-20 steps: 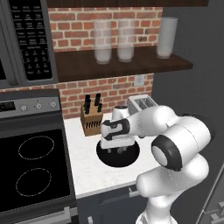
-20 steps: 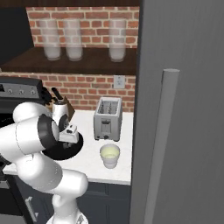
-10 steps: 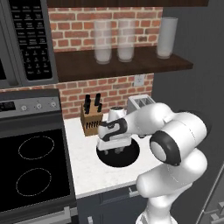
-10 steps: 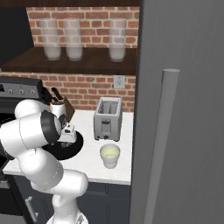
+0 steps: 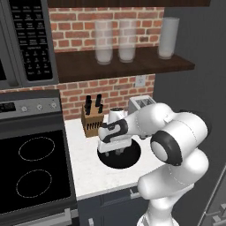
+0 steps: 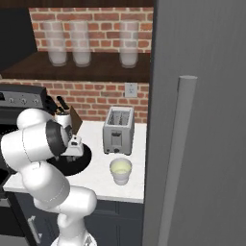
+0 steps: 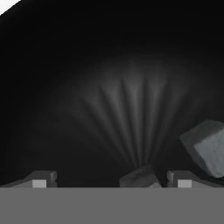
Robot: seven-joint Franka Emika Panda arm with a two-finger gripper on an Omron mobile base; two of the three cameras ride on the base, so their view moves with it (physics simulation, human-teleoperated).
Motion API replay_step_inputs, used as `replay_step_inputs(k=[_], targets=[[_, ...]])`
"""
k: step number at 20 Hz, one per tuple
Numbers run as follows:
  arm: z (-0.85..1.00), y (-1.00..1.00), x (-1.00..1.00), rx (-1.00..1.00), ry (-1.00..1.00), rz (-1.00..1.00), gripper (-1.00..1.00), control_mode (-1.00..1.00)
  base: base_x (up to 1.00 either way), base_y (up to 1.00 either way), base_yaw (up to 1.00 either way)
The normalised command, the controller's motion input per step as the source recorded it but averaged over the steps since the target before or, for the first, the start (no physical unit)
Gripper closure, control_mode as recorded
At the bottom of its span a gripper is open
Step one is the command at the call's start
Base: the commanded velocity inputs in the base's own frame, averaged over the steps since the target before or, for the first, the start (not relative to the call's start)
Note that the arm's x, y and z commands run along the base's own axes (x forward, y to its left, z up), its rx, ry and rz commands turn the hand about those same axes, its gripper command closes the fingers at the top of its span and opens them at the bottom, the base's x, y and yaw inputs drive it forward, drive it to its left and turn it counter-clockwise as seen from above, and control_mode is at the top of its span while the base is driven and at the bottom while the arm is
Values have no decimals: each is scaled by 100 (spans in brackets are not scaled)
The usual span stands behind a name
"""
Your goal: Grab a lemon wedge from the fridge and one ice cube from the ice bowl, and put them in the glass of lemonade.
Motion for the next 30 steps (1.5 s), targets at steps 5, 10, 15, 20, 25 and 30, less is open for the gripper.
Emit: replay_step_inputs(k=[5,10,15,20,25,30], targets=[[-24,2,0,0,0,1,-100,-100,0,0,0],[-20,10,0,0,-1,5,-100,-100,0,0,0],[0,1,0,0,-4,10,-100,-100,0,0,0],[-18,3,0,0,-2,14,-100,-100,0,0,0],[-42,14,0,0,0,17,-100,-100,0,0,0],[-20,16,0,0,0,14,-100,-100,0,0,0]])
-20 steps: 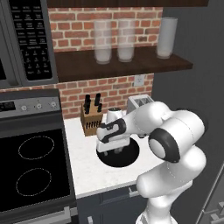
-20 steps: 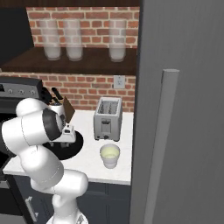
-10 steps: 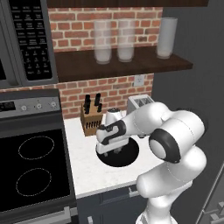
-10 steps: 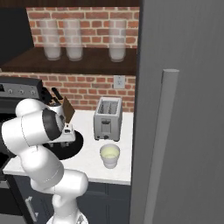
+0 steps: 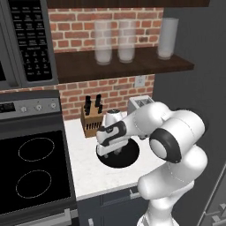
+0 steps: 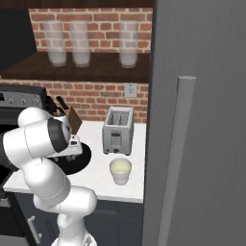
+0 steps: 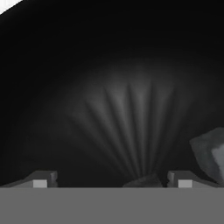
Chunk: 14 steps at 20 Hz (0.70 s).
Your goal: Grab a lemon wedge from the fridge and one ice cube from the ice bowl, and put them in the glass of lemonade.
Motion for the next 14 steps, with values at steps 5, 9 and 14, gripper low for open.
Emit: replay_step_inputs(k=[5,9,14], targets=[[-18,20,0,0,3,11,100,-100,0,0,0],[-6,16,-8,0,3,6,100,-100,0,0,0],[-1,2,-7,0,0,1,100,-100,0,0,0]])
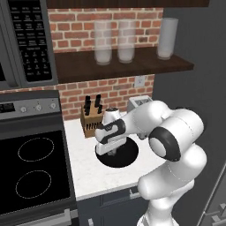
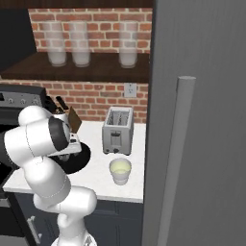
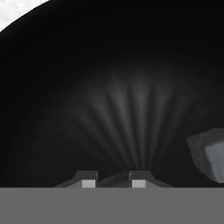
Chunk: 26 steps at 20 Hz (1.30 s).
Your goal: Grab a lemon wedge from the fridge and one ice cube from the ice bowl, and put them in the glass of lemonade.
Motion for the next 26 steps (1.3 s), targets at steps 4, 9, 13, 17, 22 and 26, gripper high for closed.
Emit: replay_step_inputs(k=[4,9,13,17,22,26], targets=[[-6,0,0,0,-1,0,100,-100,0,0,0],[4,0,-7,0,-3,-3,100,-100,0,0,0],[45,-16,-55,0,-5,-14,100,-100,0,0,0],[52,-40,-78,4,-6,-18,100,-100,0,0,0],[57,-54,-64,2,-1,-20,100,-100,0,0,0],[67,-77,-57,1,0,-28,100,-100,0,0,0]])
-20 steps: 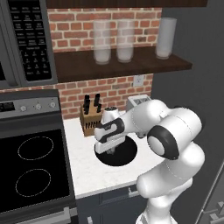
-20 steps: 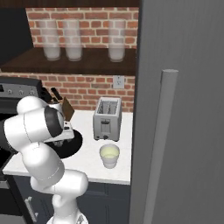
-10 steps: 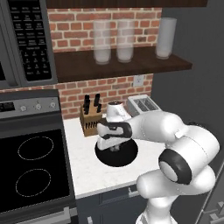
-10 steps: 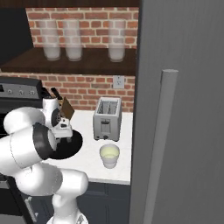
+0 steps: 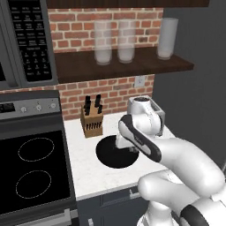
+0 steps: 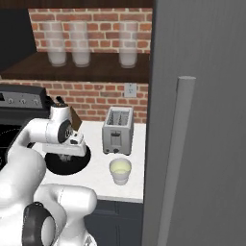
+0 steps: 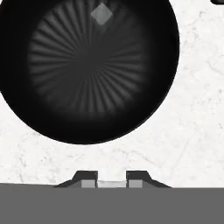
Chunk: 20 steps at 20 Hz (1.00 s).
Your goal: Grab a lemon wedge from the fridge and one ice cube from the ice bowl, and put them in the glass of lemonade.
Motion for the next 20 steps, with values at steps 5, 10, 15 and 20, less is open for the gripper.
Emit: replay_step_inputs(k=[5,10,15,20], targets=[[79,-82,-24,0,0,-34,100,-100,0,0,0],[62,-92,-7,-5,0,-41,100,-100,0,0,0],[12,-93,3,-6,5,-53,100,-100,0,0,0],[-11,-34,23,0,5,-26,100,-100,0,0,0]])
